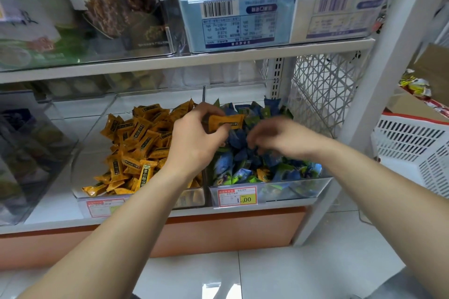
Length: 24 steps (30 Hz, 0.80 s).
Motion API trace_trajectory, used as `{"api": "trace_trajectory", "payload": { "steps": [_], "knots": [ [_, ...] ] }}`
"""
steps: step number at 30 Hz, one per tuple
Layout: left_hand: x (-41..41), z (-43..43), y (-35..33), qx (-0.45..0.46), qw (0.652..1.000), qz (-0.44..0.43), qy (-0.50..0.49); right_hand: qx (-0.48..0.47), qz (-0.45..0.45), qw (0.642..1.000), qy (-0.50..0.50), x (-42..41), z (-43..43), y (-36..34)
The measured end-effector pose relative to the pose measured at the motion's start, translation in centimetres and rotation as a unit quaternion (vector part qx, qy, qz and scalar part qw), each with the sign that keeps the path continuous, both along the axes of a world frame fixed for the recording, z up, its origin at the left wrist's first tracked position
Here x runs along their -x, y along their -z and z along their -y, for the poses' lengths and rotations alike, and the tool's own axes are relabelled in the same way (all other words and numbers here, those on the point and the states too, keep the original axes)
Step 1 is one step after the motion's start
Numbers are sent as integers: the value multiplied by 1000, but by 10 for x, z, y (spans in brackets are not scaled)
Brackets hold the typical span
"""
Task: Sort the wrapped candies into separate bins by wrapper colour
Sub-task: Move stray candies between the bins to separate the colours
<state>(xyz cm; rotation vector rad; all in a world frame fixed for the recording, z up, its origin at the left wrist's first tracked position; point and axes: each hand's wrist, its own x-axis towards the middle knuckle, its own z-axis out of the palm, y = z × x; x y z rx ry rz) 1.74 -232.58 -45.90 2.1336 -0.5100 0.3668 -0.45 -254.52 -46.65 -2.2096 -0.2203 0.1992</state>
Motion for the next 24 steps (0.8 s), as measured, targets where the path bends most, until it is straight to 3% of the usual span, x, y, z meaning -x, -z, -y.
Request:
{"api": "trace_trajectory", "payload": {
  "steps": [3, 9, 16, 20, 24],
  "knots": [
    [4, -5, 2, -10, 1000, 5, 8, 194, -65, 971, -126, 5, 2, 19],
    [13, -7, 5, -25, 999, 11, 41, 353, -80, 920, -147, -8, -4, 31],
    [16, -10, 3, -32, 999, 7, 41, 320, -127, 931, -125, -18, -9, 46],
    [16, -10, 4, -35, 999, 6, 38, 304, -104, 942, -98, -19, -12, 53],
    [13, -11, 4, -26, 999, -3, 36, 223, -84, 970, -40, -23, -4, 40]
  ]
}}
